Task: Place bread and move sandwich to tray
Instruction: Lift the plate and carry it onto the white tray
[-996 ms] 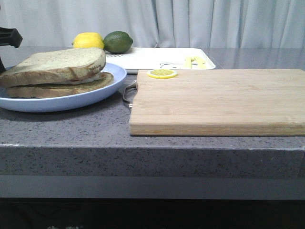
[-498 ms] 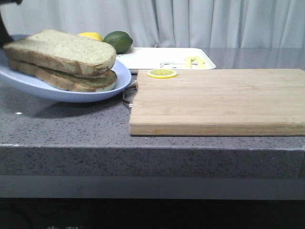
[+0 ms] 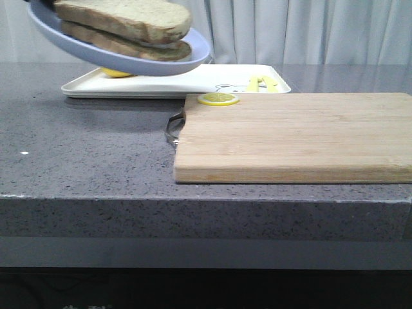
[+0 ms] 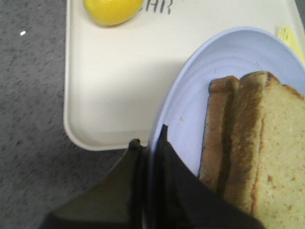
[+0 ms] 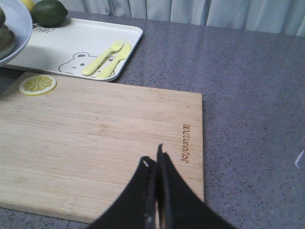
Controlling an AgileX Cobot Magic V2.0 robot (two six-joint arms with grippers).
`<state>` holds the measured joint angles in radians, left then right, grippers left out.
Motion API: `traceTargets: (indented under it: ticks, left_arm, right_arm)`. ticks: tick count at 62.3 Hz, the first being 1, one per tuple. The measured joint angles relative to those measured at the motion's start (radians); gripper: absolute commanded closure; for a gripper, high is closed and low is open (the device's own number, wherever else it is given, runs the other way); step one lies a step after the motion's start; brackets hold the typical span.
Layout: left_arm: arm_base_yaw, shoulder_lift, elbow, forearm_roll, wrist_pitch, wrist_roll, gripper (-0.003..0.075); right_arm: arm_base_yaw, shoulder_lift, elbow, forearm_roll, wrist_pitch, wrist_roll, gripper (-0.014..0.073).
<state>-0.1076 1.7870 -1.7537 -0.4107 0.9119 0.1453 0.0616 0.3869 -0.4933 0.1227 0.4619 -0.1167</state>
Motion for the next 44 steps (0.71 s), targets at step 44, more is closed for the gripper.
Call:
traceTargets:
  ticks: [44]
  left_arm:
    - [-0.048, 0.646, -0.722, -0.108, -0.009, 0.016, 0.0738]
  right_arm:
    - [0.000, 0.000, 0.018, 0.000, 0.004, 0.001, 0.0654]
